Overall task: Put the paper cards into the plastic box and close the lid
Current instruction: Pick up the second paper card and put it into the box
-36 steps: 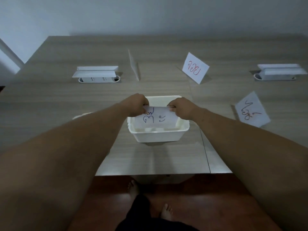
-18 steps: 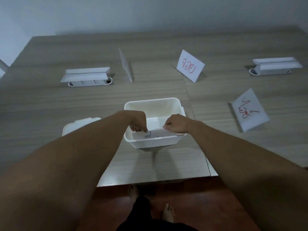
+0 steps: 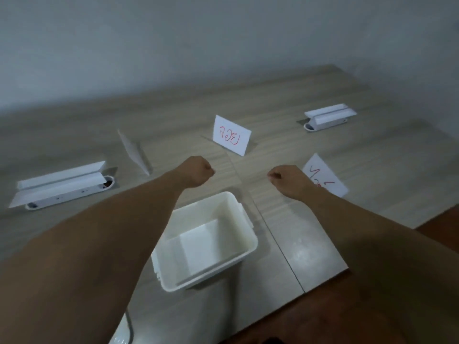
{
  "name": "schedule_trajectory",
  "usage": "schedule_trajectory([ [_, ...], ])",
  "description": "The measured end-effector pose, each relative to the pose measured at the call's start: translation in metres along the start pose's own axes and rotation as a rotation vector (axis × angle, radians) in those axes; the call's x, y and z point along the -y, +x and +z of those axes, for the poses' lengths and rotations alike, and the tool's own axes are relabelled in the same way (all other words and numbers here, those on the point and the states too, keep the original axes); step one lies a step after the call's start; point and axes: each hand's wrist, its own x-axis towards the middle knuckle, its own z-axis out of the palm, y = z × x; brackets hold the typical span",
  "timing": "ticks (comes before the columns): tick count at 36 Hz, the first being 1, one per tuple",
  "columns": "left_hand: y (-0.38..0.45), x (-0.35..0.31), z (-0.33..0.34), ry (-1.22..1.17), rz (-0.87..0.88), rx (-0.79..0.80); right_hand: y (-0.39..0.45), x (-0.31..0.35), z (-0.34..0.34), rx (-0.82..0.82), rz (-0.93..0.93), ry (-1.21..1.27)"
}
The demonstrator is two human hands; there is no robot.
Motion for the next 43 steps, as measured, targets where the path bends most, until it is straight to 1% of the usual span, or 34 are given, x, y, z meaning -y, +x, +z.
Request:
schedule_trajectory([
  [7,0.039,-0.058,0.016,0.116,0.136,0.113,-0.009,-0.079,-0.03,-0.063,0.207,-0.021],
  [10,0.06,-0.094,0.028,0.141,0.177,0.168,-0.007,-0.118,-0.041,-0.125,0.306,0.037],
  [17,0.096,-0.161,0.068,0.24,0.167,0.235,0.016,-0.183,-0.041,-0.16,0.406,0.09],
  [20,0.111,-0.182,0.09,0.317,0.184,0.295,0.025,-0.204,-0.031,-0.133,0.453,0.156],
  [24,0.13,-0.207,0.119,0.346,0.163,0.348,0.033,-0.235,-0.011,-0.099,0.504,0.252],
  [28,0.138,-0.218,0.131,0.327,0.147,0.346,0.037,-0.251,-0.002,-0.172,0.543,0.322],
  [31,0.14,-0.22,0.131,0.307,0.131,0.318,0.04,-0.256,-0.004,-0.247,0.497,0.373],
  [33,0.14,-0.221,0.126,0.288,0.107,0.272,0.044,-0.255,-0.012,-0.258,0.425,0.408],
  [38,0.133,-0.221,0.104,0.148,0.042,0.067,0.051,-0.229,-0.037,-0.148,0.227,0.519],
  [43,0.104,-0.21,0.066,0.014,0.072,-0.07,0.05,-0.174,-0.058,-0.04,0.021,0.621],
])
